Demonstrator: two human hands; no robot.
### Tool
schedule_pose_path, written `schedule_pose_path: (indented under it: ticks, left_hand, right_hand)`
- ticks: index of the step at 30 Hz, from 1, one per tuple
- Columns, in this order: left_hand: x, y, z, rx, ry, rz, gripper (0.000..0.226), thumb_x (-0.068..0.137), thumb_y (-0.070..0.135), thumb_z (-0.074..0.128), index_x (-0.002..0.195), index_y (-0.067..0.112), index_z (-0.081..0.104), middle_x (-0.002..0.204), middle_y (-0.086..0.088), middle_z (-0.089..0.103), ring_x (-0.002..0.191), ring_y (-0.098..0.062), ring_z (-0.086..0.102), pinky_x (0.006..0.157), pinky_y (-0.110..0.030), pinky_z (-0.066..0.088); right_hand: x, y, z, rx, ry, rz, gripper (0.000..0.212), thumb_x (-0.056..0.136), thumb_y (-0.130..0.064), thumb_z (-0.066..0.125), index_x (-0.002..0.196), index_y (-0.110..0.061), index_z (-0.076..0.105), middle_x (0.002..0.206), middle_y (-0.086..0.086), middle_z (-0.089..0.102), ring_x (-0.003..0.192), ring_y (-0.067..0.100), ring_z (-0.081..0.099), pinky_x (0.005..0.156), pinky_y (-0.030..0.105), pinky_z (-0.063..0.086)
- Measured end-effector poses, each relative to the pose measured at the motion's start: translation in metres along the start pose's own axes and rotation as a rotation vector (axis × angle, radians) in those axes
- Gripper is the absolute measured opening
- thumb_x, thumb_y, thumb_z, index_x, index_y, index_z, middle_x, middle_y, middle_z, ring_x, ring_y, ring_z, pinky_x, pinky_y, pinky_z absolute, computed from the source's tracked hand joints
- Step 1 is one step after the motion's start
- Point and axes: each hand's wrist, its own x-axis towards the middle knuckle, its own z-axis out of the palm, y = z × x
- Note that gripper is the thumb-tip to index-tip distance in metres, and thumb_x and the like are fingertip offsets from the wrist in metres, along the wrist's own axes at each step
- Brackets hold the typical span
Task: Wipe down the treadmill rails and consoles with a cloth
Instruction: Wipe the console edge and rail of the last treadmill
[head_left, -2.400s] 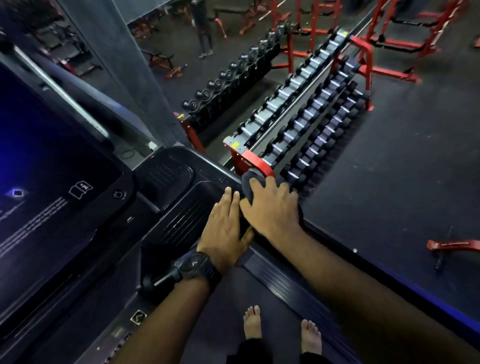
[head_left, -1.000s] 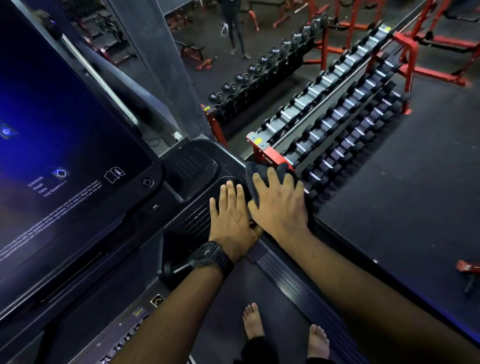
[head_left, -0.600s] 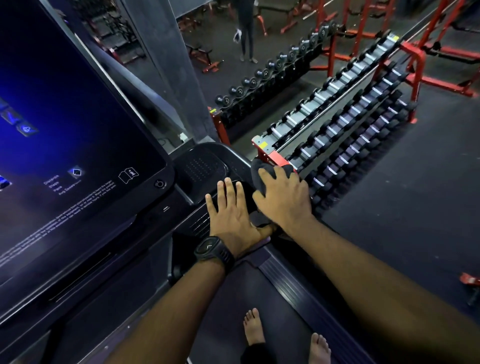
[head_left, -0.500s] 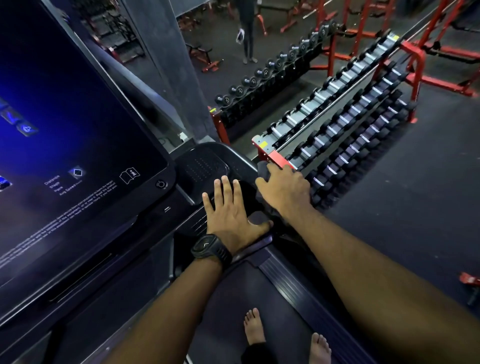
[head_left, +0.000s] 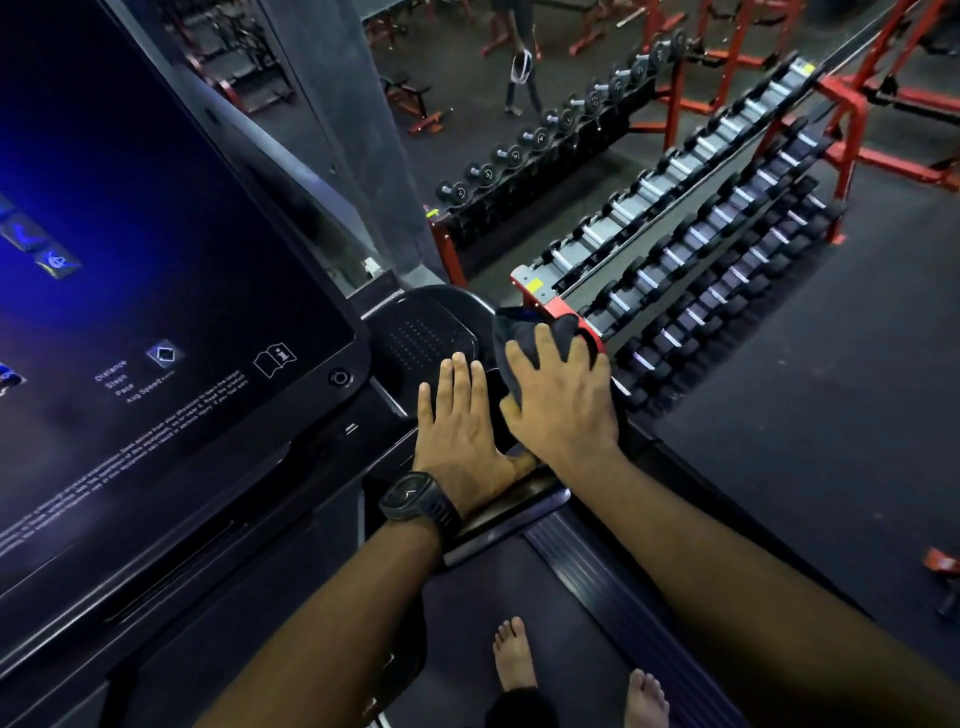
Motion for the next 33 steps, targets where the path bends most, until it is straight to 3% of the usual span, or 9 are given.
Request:
schedule_pose_path:
  ticks: [2,6,10,12,18,23,26,30,33]
  left_hand:
    - [0.0,0.001,-0.001,0.014,-0.004,0.015,0.122,0.076,0.084,0.036,0.157,0.007,-0.009,0.165,-0.01,-0.018,0.152,-0.023,-0.019,0.123,-0.049,-0.009]
    - [-0.001,0.0,-0.002,-0.026,-0.001,0.017,0.115,0.083,0.075,0.045,0.157,0.006,-0.011,0.165,-0.011,-0.019,0.152,-0.024,-0.02,0.123,-0.047,-0.009]
    - [0.002,-0.006,-0.004,-0.025,-0.022,0.024,0.112,0.081,0.078,0.027,0.155,0.004,-0.014,0.164,-0.013,-0.022,0.151,-0.025,-0.022,0.123,-0.044,-0.011]
    - [0.004,-0.007,-0.004,-0.019,-0.026,0.035,0.112,0.085,0.076,0.033,0.155,0.003,-0.014,0.163,-0.014,-0.023,0.151,-0.026,-0.022,0.123,-0.044,-0.012]
    - [0.012,-0.014,-0.007,-0.032,0.009,0.061,0.109,0.087,0.067,0.049,0.157,0.006,-0.009,0.165,-0.013,-0.018,0.152,-0.025,-0.019,0.123,-0.044,-0.01]
    - [0.01,-0.019,-0.004,-0.006,0.041,0.055,0.106,0.083,0.076,0.025,0.157,0.006,-0.005,0.165,-0.012,-0.017,0.151,-0.024,-0.021,0.121,-0.043,-0.014]
    - [0.01,-0.014,-0.004,-0.004,0.043,0.036,0.107,0.087,0.07,0.043,0.158,0.007,-0.006,0.165,-0.011,-0.017,0.151,-0.024,-0.021,0.12,-0.042,-0.016]
    - [0.013,-0.012,-0.004,0.03,0.048,-0.005,0.108,0.086,0.069,0.045,0.157,0.009,-0.01,0.165,-0.011,-0.019,0.15,-0.023,-0.023,0.119,-0.044,-0.017]
    - [0.013,-0.01,-0.003,0.033,0.048,-0.018,0.106,0.085,0.075,0.033,0.158,0.01,-0.007,0.165,-0.01,-0.016,0.151,-0.022,-0.022,0.12,-0.044,-0.018]
  right_hand:
    - [0.017,-0.001,-0.001,0.037,0.004,-0.011,0.069,0.093,-0.06,0.046,0.153,-0.029,0.035,0.157,0.013,0.036,0.128,0.042,0.046,0.099,0.055,0.042]
    - [0.047,-0.007,-0.009,0.283,-0.143,0.223,0.069,0.093,-0.06,0.045,0.153,-0.027,0.036,0.144,0.016,0.047,0.123,0.041,0.05,0.095,0.053,0.045]
    - [0.013,-0.015,0.0,-0.001,-0.015,0.062,0.07,0.094,-0.06,0.044,0.155,-0.027,0.032,0.157,0.016,0.037,0.129,0.044,0.045,0.1,0.058,0.042]
    - [0.016,-0.017,0.004,-0.054,0.006,-0.016,0.069,0.095,-0.059,0.044,0.155,-0.028,0.033,0.161,0.015,0.032,0.133,0.044,0.041,0.103,0.058,0.039]
    - [0.065,-0.015,-0.007,0.329,-0.114,0.22,0.061,0.097,-0.055,0.043,0.153,-0.03,0.039,0.15,0.013,0.045,0.125,0.041,0.05,0.097,0.051,0.043]
    - [0.028,-0.027,0.002,0.029,0.023,0.019,0.065,0.095,-0.059,0.043,0.152,-0.029,0.04,0.159,0.013,0.037,0.132,0.044,0.043,0.102,0.059,0.039]
    - [0.064,-0.017,0.0,0.21,-0.028,0.032,0.059,0.095,-0.056,0.043,0.149,-0.031,0.044,0.154,0.011,0.044,0.125,0.042,0.05,0.098,0.053,0.043]
    - [0.089,-0.009,-0.004,0.514,-0.159,0.232,0.06,0.093,-0.054,0.045,0.145,-0.026,0.047,0.136,0.019,0.055,0.118,0.044,0.055,0.094,0.05,0.046]
    - [0.055,-0.016,-0.006,0.264,-0.09,0.154,0.065,0.093,-0.058,0.045,0.15,-0.026,0.04,0.141,0.018,0.049,0.118,0.043,0.053,0.092,0.053,0.045]
